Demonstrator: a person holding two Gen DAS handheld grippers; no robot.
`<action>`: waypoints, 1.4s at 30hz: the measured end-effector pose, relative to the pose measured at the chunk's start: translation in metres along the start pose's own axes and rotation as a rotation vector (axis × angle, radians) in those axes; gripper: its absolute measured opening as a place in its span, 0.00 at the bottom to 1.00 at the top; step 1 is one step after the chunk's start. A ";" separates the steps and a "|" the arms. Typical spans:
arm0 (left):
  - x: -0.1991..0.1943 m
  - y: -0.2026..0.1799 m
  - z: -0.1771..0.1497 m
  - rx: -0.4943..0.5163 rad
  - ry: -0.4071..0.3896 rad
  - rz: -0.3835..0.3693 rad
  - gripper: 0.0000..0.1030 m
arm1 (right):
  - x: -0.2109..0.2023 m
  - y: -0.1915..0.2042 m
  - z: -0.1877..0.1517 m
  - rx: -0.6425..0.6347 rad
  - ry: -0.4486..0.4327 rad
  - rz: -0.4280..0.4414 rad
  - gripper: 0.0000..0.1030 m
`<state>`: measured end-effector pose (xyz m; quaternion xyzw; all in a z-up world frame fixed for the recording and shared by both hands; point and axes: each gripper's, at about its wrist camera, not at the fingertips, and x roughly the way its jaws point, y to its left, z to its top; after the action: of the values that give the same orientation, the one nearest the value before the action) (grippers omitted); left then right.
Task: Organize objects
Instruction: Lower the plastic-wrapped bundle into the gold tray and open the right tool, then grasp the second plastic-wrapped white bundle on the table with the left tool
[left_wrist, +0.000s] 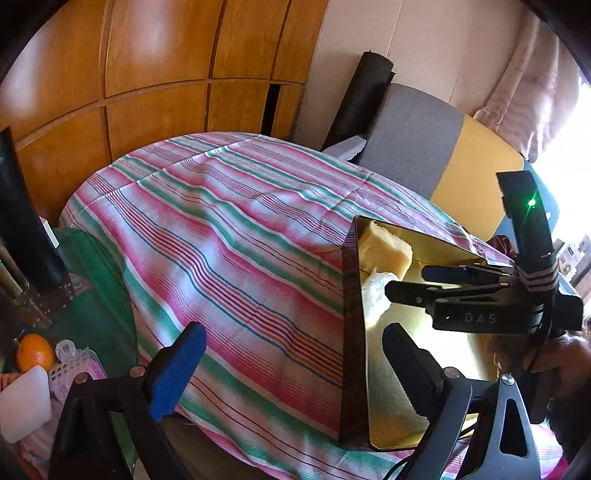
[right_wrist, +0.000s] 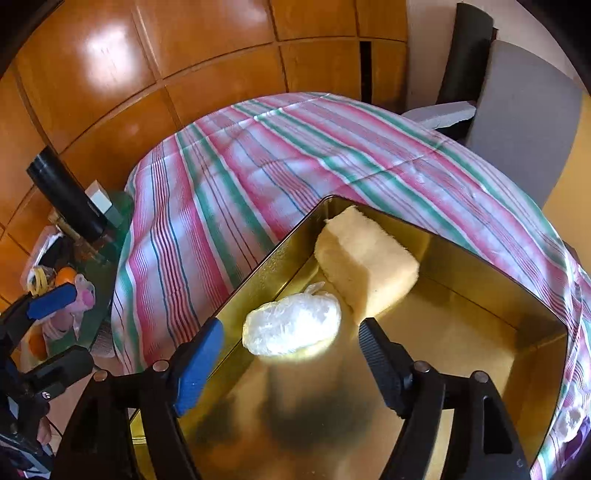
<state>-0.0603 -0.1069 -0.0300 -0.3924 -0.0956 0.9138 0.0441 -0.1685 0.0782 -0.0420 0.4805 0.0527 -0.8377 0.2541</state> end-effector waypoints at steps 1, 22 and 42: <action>-0.002 -0.002 0.000 0.003 -0.005 0.000 0.94 | -0.007 -0.001 -0.003 0.011 -0.009 -0.001 0.75; -0.024 -0.091 -0.016 0.199 0.000 -0.126 0.94 | -0.132 -0.027 -0.126 0.257 -0.145 -0.180 0.75; -0.022 -0.199 -0.031 0.416 0.058 -0.312 0.94 | -0.236 -0.133 -0.275 0.638 -0.166 -0.447 0.75</action>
<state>-0.0217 0.0887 0.0062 -0.3814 0.0363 0.8843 0.2667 0.0791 0.3737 -0.0130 0.4427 -0.1274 -0.8827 -0.0932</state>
